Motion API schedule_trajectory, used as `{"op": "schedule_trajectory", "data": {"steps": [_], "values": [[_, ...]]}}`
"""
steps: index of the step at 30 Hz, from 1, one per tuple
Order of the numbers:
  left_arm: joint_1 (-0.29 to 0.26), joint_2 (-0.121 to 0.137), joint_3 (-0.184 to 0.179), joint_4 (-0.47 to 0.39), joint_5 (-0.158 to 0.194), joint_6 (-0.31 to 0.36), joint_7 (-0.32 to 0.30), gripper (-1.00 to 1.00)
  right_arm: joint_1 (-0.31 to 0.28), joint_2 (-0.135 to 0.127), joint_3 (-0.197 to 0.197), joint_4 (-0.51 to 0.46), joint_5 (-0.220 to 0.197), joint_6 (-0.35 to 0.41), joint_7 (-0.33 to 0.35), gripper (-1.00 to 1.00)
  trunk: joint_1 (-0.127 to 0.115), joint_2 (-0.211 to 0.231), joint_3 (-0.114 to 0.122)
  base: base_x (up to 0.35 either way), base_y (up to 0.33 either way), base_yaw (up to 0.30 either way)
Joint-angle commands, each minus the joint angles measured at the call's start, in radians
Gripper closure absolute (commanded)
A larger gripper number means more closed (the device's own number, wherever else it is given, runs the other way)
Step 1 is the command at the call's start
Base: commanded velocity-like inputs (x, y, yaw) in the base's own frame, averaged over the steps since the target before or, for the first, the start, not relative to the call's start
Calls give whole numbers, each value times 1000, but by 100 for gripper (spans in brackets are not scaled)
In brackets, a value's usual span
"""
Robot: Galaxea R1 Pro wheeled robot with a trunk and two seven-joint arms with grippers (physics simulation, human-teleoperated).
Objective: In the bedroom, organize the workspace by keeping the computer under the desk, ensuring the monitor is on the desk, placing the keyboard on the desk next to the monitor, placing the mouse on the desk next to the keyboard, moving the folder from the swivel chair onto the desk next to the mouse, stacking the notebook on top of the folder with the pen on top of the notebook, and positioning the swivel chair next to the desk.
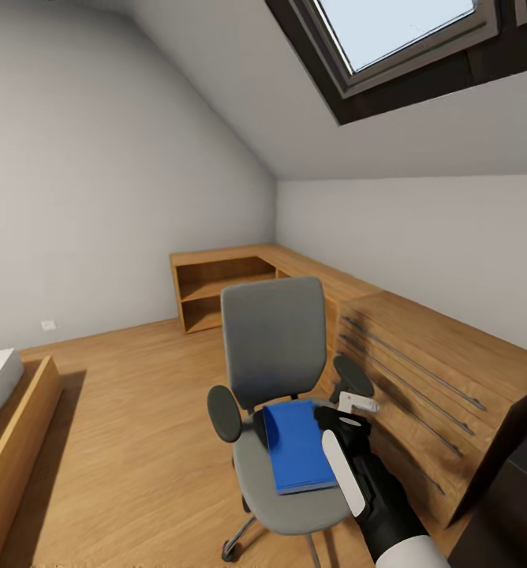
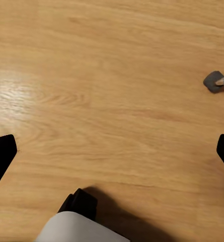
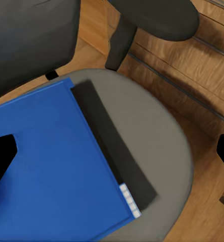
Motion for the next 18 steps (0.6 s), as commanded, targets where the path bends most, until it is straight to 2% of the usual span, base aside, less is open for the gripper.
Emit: {"op": "schedule_trajectory", "data": {"steps": [1, 5, 7, 12, 16, 18], "values": [[0, 0, -1, -7, 11, 3, 5, -100, -1, 0, 2, -1, -8, 2, -8, -100, 0, -1, -2, 0, 0, 224], [0, 2, 4, -66, 13, -4, -28, -100, -1, -1, 2, 0, -8, 2, -8, -100, 0, -1, -6, 0, 0, 216], [0, 2, 6, -159, 12, -2, -74, -100, -1, -1, 2, 0, -9, 1, -8, -100, 0, -1, -7, 0, 0, 130], [0, 2, 8, -272, 12, 23, -104, -100, 0, -1, 2, 0, -9, 1, -8, -100, 0, -1, -9, 0, 0, 52], [0, 2, 8, -414, 12, 118, -110, -100, 1, -4, 2, 0, -10, 1, -4, -100, 0, -1, -9, 0, 0, 12], [0, 2, 21, -505, 14, 206, -111, -100, 1, -10, 2, 0, -11, 1, -1, -100, 0, -1, -9, 0, 0, 4]]}}
